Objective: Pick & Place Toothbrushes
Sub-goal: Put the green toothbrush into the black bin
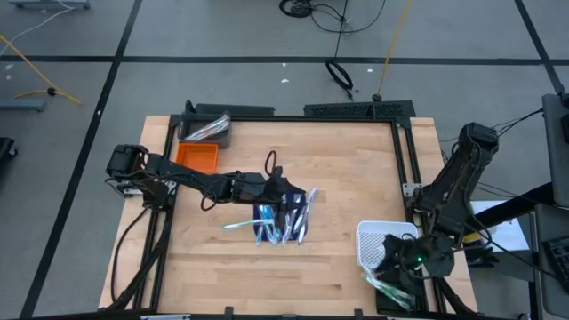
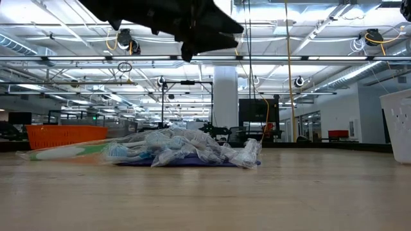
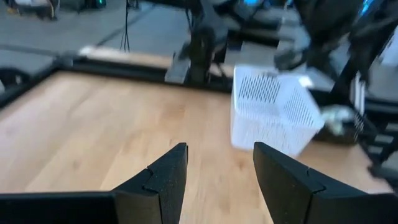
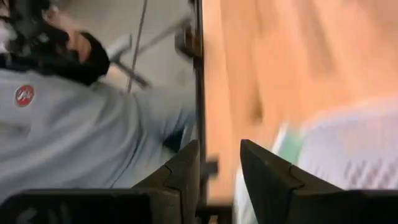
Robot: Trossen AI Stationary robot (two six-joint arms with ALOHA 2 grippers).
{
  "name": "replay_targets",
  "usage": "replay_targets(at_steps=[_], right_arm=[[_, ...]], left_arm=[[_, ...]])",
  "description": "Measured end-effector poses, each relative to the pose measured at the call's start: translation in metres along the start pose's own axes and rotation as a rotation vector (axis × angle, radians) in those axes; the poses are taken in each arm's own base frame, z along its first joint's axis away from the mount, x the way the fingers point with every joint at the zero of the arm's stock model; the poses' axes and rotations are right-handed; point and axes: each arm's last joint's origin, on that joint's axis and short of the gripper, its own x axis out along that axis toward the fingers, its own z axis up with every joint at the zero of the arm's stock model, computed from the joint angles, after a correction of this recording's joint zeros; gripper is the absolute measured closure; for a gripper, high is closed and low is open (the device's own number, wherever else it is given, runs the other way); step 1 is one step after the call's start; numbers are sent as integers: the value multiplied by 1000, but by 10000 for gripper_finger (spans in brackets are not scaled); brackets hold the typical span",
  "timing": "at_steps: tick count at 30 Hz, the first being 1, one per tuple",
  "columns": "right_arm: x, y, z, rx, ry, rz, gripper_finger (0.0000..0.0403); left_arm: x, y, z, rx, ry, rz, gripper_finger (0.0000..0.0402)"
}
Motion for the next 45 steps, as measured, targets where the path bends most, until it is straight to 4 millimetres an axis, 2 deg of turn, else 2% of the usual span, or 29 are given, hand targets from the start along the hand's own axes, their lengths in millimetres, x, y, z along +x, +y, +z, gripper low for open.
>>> replay_targets(at_steps=[6, 15, 17, 23, 27, 32, 45], right_arm=[[9, -7, 30, -174, -235, -97, 300], [18, -34, 84, -330, -405, -298, 303], [18, -41, 96, -344, -439, -342, 303], [15, -59, 127, -375, -536, -430, 303], [12, -68, 142, -409, -566, -449, 303], [8, -78, 155, -415, -584, -442, 303], [5, -85, 161, -421, -593, -488, 303]], left_arm=[[-8, 2, -10, -19, 169, 28, 215], [-53, 2, -17, -48, 518, 92, 215], [-64, 1, -24, -43, 633, 111, 215], [-80, -8, -43, -80, 848, 167, 215], [-85, -15, -55, -82, 908, 177, 215], [-87, -19, -65, -104, 901, 181, 215], [-90, -16, -100, -162, 861, 183, 215]])
